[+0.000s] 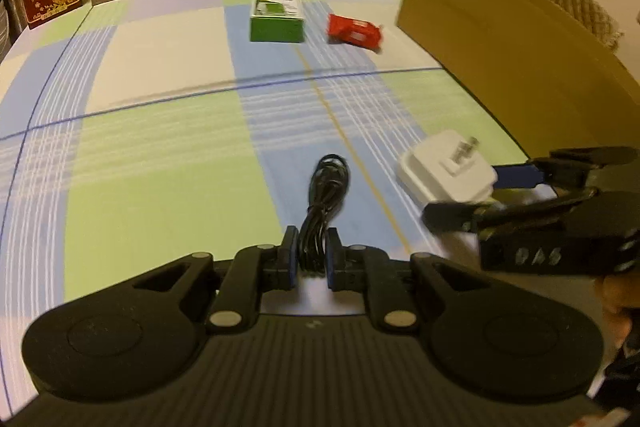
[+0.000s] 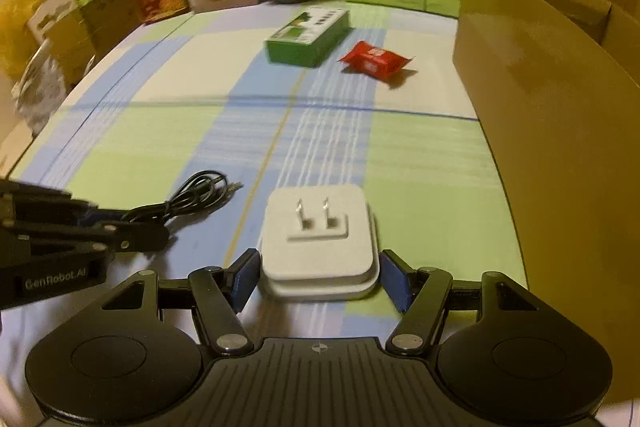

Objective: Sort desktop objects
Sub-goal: 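Grasp the black cable with the left tool while the right tool holds the adapter, then lift the cable and adapter and carry both toward the cardboard box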

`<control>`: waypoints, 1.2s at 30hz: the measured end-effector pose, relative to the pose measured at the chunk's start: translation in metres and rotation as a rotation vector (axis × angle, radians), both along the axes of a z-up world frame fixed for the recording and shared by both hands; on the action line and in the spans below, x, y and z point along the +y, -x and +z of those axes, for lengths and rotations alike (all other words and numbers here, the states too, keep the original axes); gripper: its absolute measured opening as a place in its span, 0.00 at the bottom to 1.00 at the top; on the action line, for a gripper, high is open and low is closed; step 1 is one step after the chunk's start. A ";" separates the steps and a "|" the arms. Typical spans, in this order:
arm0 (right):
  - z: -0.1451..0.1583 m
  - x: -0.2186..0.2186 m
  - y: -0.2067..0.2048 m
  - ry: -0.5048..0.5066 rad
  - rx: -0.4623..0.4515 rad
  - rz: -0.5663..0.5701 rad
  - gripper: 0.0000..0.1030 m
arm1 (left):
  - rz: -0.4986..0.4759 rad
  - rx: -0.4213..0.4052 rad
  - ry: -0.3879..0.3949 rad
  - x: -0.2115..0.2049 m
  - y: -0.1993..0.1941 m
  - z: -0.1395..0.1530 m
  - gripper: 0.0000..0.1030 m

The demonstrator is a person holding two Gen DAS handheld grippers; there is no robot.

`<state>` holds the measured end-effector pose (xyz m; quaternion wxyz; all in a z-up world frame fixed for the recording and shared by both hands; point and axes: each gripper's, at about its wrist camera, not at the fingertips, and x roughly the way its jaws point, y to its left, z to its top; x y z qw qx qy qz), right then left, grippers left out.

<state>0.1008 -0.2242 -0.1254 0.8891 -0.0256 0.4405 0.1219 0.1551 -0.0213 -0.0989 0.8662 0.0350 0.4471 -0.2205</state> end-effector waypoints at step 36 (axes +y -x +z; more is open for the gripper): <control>-0.013 0.009 -0.003 0.043 -0.138 -0.053 0.66 | -0.132 -0.152 -0.113 -0.019 -0.004 -0.007 0.16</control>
